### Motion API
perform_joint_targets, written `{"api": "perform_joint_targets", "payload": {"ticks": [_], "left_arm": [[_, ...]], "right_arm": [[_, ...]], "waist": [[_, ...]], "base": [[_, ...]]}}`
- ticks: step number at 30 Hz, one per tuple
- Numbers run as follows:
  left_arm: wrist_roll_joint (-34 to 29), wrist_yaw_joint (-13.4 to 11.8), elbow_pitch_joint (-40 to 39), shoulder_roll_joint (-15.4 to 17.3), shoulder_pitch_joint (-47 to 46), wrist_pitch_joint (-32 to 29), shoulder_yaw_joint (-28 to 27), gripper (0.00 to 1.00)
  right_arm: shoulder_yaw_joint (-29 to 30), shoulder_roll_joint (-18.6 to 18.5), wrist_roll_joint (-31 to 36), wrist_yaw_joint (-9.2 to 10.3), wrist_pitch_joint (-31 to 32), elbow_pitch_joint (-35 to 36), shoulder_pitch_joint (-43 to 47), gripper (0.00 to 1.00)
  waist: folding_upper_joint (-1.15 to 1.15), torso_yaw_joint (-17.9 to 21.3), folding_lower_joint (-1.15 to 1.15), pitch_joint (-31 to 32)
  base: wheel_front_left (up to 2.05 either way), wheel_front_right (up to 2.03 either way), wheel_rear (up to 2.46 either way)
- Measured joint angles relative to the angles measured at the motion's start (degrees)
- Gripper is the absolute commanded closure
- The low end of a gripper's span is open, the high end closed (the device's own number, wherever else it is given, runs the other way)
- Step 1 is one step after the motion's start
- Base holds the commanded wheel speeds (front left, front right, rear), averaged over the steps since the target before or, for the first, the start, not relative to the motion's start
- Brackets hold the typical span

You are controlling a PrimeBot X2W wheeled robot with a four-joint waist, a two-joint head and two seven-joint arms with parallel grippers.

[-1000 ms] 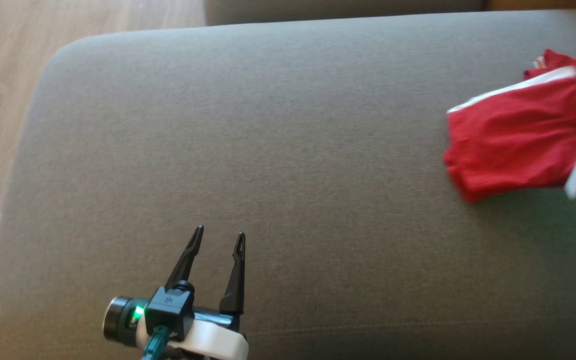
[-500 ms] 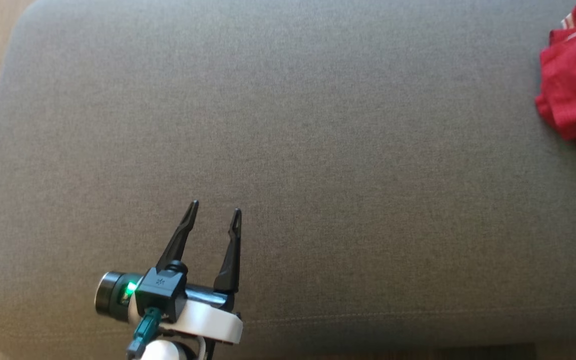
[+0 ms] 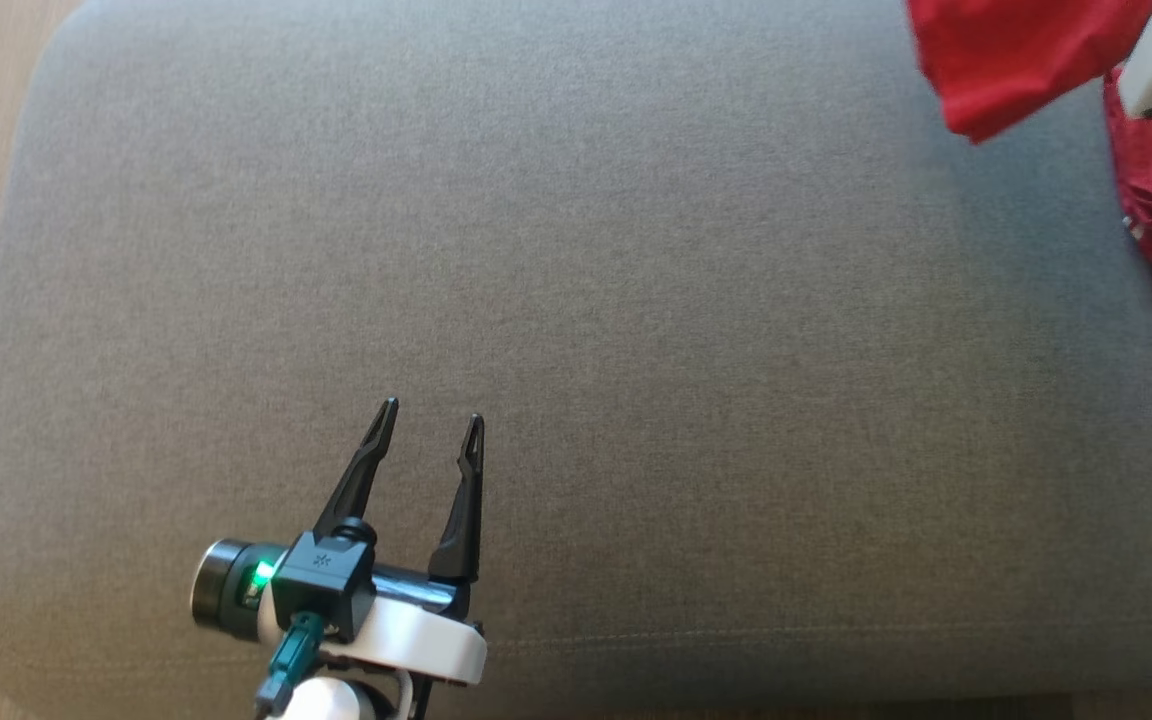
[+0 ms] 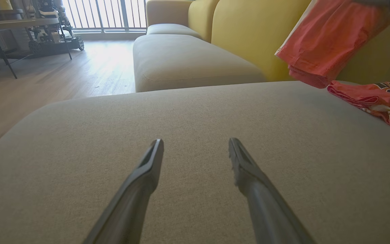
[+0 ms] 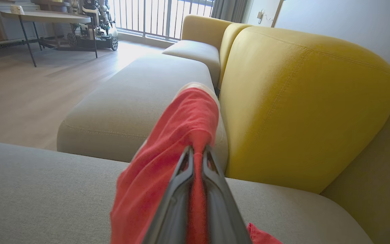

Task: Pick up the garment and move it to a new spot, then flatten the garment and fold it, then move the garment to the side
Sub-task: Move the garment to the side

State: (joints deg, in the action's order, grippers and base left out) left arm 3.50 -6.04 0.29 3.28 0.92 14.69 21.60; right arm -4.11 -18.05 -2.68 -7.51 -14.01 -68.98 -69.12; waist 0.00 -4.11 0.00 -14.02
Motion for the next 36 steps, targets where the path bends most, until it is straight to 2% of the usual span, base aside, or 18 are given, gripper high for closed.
{"api": "perform_joint_targets", "payload": {"ticks": [3, 7, 10, 14, 21, 28, 29, 30, 31, 34, 36], "left_arm": [[0.0, 0.01, -0.05, 0.0, -0.01, 0.0, 0.04, 0.0], [-0.07, 0.57, -0.08, 0.0, -0.38, 0.0, 0.2, 0.0], [-0.42, 1.12, -0.23, -0.01, -1.72, 0.01, 0.29, 0.0], [-0.9, 1.56, -0.6, -0.04, -3.33, 0.01, -0.09, 0.0], [-1.45, 2.35, -0.91, -0.03, -3.98, 0.01, -0.23, 0.0], [-1.51, 2.6, -1.8, 0.02, -5.49, 0.01, -0.31, 0.0], [-1.51, 2.78, -1.79, 0.04, -5.67, 0.01, -0.32, 0.0], [-1.59, 2.87, -1.79, 0.04, -5.83, 0.01, -0.33, 0.0], [-1.91, 2.94, -1.78, 0.04, -5.89, 0.01, -0.34, 0.0], [-2.08, 3.0, -1.69, 0.04, -5.88, 0.01, -0.31, 0.0], [-1.97, 3.1, -1.59, 0.04, -5.87, 0.01, -0.31, 0.0]], "right_arm": [[0.42, -1.89, 0.0, 0.0, 2.07, -1.6, -0.51, 1.0], [3.96, -7.15, 0.26, 0.0, 4.0, -4.15, 0.98, 1.0], [6.78, -11.16, 2.2, 0.0, 5.05, -5.2, 3.32, 1.0], [11.46, -14.48, 5.84, 0.0, 5.93, -5.59, 4.43, 1.0], [19.04, -15.3, 15.86, 0.0, 7.65, -1.55, 4.94, 1.0], [28.03, -13.76, 25.82, 0.0, 11.62, 5.41, 6.69, 1.0], [28.62, -13.14, 27.93, 0.0, 12.44, 6.69, 6.95, 0.82], [29.6, -12.3, 29.82, 0.0, 13.12, 8.22, 7.33, 0.37], [30.73, -11.26, 31.59, 0.0, 13.71, 9.92, 7.83, 0.0], [33.44, -8.79, 37.47, 0.0, 15.3, 15.14, 10.34, 0.0], [30.95, -8.96, 40.17, -0.01, 17.16, 19.52, 13.32, 0.0]], "waist": [[0.0, -0.43, 0.0, -0.87], [0.0, -1.2, 0.0, -2.8], [0.0, -1.86, 0.0, -4.51], [0.0, -2.33, 0.0, -6.71], [0.0, -1.33, 0.0, -8.6], [0.0, -0.63, 0.0, -10.53], [0.0, -0.56, 0.0, -10.67], [0.0, -0.49, 0.0, -10.75], [0.0, -0.44, 0.0, -10.68], [0.0, -0.42, 0.0, -10.01], [0.0, -0.43, 0.0, -9.25]], "base": [[0.0, 0.0, 0.0], [0.0, 0.0, 0.0], [0.0, 0.0, 0.0], [0.0, 0.0, 0.0], [0.0, 0.0, 0.0], [0.0, 0.0, 0.0], [0.0, 0.0, 0.0], [0.0, 0.0, 0.0], [0.0, 0.0, 0.0], [0.0, 0.0, 0.0], [0.0, 0.0, 0.0]]}}
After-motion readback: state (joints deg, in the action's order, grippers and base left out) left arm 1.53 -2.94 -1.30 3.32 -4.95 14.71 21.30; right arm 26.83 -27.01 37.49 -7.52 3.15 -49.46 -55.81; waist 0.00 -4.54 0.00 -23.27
